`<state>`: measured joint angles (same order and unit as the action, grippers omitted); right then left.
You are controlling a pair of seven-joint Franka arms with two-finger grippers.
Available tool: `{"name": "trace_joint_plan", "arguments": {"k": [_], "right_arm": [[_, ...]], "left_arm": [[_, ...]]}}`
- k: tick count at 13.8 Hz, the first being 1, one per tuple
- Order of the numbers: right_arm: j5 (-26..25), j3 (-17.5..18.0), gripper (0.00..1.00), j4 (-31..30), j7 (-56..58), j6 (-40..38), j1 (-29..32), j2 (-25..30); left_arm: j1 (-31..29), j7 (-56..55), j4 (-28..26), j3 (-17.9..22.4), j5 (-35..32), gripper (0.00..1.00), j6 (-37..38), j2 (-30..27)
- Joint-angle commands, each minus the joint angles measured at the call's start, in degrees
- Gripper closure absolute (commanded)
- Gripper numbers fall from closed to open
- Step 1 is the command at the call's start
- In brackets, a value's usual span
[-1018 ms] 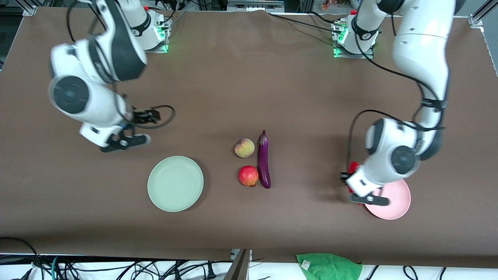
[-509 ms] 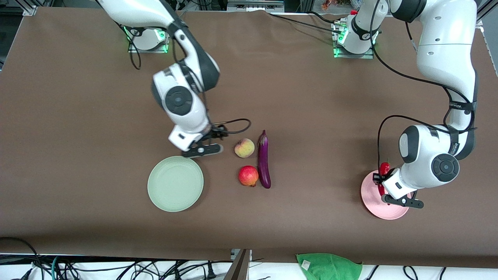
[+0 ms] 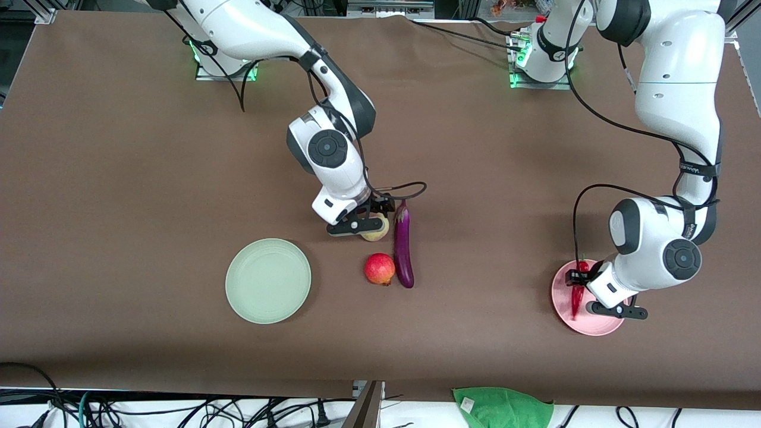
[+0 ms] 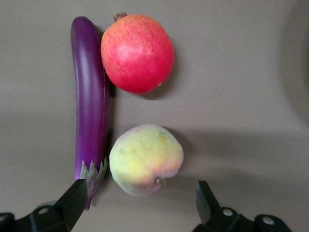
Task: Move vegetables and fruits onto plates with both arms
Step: 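Release the chili on the pink plate while the right gripper grasps the peach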
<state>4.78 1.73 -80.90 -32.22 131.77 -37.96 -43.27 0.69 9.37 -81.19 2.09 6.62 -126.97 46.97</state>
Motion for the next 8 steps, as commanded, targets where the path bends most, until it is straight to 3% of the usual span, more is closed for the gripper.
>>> {"name": "trace_joint_plan", "arguments": {"k": [1,3,8], "right_arm": [[-0.3,0.1,0.00,4.1,-0.6,0.1,-0.4,-4.0],[-1.6,0.1,0.00,4.2,-1.1,0.4,-0.9,-5.6],[-1.5,0.1,0.00,4.2,-1.1,3.9,-1.5,-7.8]], "left_arm": [[0.7,0.3,1.1,0.1,1.7,0.00,2.7,-0.9],[0.9,-1.9,3.6,-0.1,1.9,0.00,5.5,-0.9],[2.6,-5.8,3.8,-0.9,2.3,0.00,5.6,-1.4]]}}
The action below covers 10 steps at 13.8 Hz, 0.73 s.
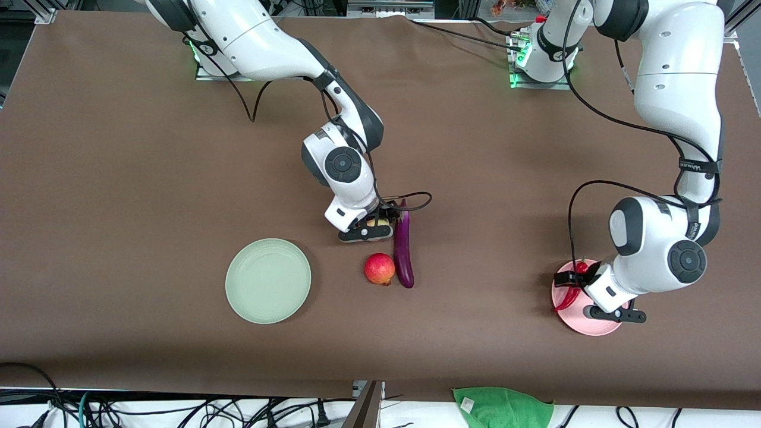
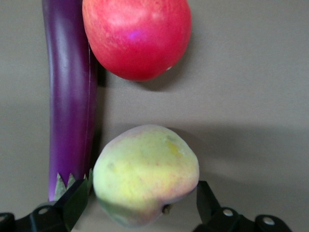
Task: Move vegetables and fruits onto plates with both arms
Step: 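Release the chili on the pink plate while the right gripper grasps the peach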
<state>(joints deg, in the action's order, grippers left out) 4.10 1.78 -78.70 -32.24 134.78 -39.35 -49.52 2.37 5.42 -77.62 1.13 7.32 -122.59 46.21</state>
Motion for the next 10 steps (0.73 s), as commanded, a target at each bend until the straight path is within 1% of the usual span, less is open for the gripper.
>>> {"name": "trace_joint_plan", "arguments": {"k": [1,3,4,5,6,7,8,10], "right_arm": [[-0.9,0.1,0.03,2.0,-0.9,0.8,-0.1,-1.5],[-0.9,0.1,0.44,2.0,-0.8,0.7,0.1,-1.4],[-0.9,0.1,0.62,2.1,-0.7,0.7,0.1,-1.2],[-0.9,-0.1,0.76,2.1,-0.5,0.3,0.3,-0.8],[-0.6,-0.1,0.79,2.1,-0.3,-0.2,0.6,-0.1],[-0.5,-0.5,0.80,3.2,-0.1,-3.6,0.8,0.4],[-0.6,-0.5,0.80,5.8,0.1,-9.4,1.3,0.9],[-0.5,0.0,0.80,11.4,2.8,-20.0,4.4,2.3]], "left_arm": [[0.9,-2.0,0.2,-1.1,2.2,0.00,1.2,-0.7],[1.4,-5.6,0.2,-2.8,2.2,0.00,1.1,-0.7],[2.1,-7.8,0.2,-3.1,2.1,0.00,1.1,-0.7],[3.2,-9.9,0.2,-3.2,2.1,0.00,1.1,-0.7],[4.0,-11.8,0.2,-3.8,2.1,0.00,1.1,-0.7],[4.2,-13.7,0.2,-4.6,2.0,0.00,1.0,-0.6],[5.1,-15.0,0.2,-5.2,1.8,0.00,0.7,-0.6],[7.5,-17.4,0.2,-5.2,1.9,0.00,0.2,-0.5]]}}
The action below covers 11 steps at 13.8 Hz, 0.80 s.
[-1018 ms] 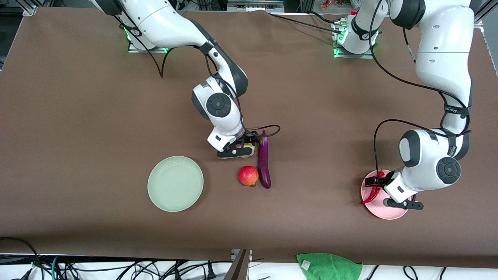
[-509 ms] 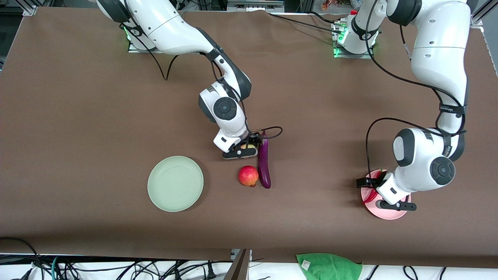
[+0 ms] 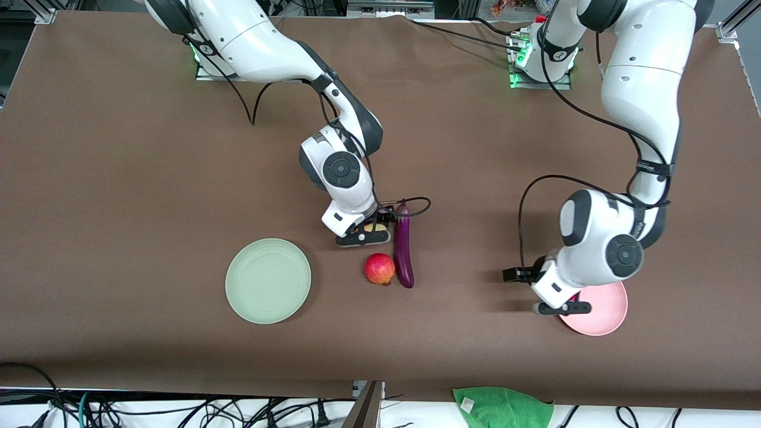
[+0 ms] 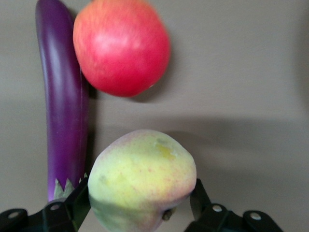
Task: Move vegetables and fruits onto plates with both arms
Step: 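Place the peach on the green plate while the left gripper grasps the eggplant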
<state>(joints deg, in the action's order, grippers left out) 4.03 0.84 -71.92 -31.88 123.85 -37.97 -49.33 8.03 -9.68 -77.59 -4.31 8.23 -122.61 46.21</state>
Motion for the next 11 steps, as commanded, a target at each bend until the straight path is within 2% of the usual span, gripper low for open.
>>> {"name": "trace_joint_plan", "arguments": {"k": [1,3,6,8,11], "right_arm": [[-0.3,1.1,0.80,5.6,5.7,-12.1,4.9,2.8],[-0.2,0.8,0.79,5.4,12.2,-15.7,8.9,5.2],[-0.5,0.7,0.75,5.3,29.8,-18.3,16.0,5.2],[-0.9,0.7,0.71,5.2,37.4,-16.9,20.3,3.9],[-1.0,0.7,0.69,4.7,43.3,-11.3,22.9,1.2]], "left_arm": [[3.3,-4.2,0.2,0.2,0.8,0.00,-0.4,-0.5],[6.5,-5.1,0.0,0.2,0.8,0.00,-2.5,-0.1],[11.8,-12.7,-0.2,0.2,0.5,0.00,-5.2,0.5],[14.4,-13.3,-0.7,0.2,-0.1,0.00,-7.2,0.9],[17.7,-14.7,-0.9,0.2,-0.4,0.00,-9.7,1.6]]}}
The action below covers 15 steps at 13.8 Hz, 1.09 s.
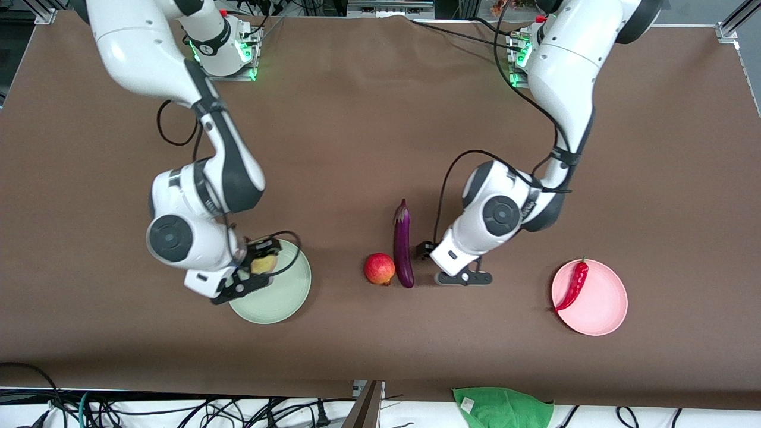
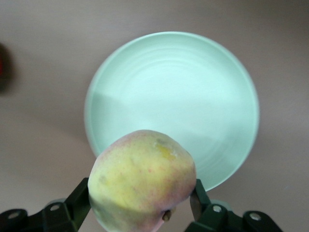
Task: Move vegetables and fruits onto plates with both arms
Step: 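Place the peach on the green plate while the left gripper grasps the eggplant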
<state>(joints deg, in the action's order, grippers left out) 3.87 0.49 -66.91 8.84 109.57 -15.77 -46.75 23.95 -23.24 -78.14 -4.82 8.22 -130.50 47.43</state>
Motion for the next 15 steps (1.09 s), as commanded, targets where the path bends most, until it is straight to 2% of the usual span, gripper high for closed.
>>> {"name": "trace_joint_plan", "arguments": {"k": [1,3,4,7,9,11,12,14,15], "right_arm": [[-1.0,1.0,0.67,-0.5,3.8,5.4,0.9,-2.4],[-1.0,1.0,0.67,-2.1,4.4,10.2,0.9,-3.4],[-1.1,0.9,0.60,-3.2,4.5,12.1,1.0,-3.7],[-2.7,0.6,0.28,-6.7,4.7,16.3,2.2,-4.0],[-2.0,0.7,0.00,-6.5,4.4,15.0,2.3,-3.0],[-1.9,1.1,0.00,-4.7,3.9,8.4,2.2,-1.7],[-1.9,1.2,0.00,-2.2,3.8,5.4,2.2,-1.7],[-1.5,1.4,0.00,1.0,3.4,1.2,1.8,-1.7],[-0.2,1.4,0.00,1.6,1.7,-0.2,1.5,-1.7]], "left_arm": [[2.7,-1.1,-0.4,0.7,-0.4,0.00,-2.8,0.7],[4.3,-1.9,-0.7,0.7,-0.4,0.00,-4.4,1.0],[5.0,-2.6,-0.9,0.7,-0.4,0.00,-4.7,1.3],[5.9,-3.2,-3.0,0.7,-3.9,0.00,-7.0,1.4],[6.5,-3.7,-6.3,0.7,-4.2,0.00,-11.7,1.4],[7.1,-4.6,-7.7,0.6,-4.2,0.00,-13.7,1.5],[7.2,-5.3,-7.8,0.6,-4.2,0.05,-13.7,1.5],[7.4,-5.7,-7.8,0.6,-4.2,0.52,-13.7,1.5],[7.4,-5.7,-7.8,0.6,-4.2,0.68,-13.6,1.3]]}}
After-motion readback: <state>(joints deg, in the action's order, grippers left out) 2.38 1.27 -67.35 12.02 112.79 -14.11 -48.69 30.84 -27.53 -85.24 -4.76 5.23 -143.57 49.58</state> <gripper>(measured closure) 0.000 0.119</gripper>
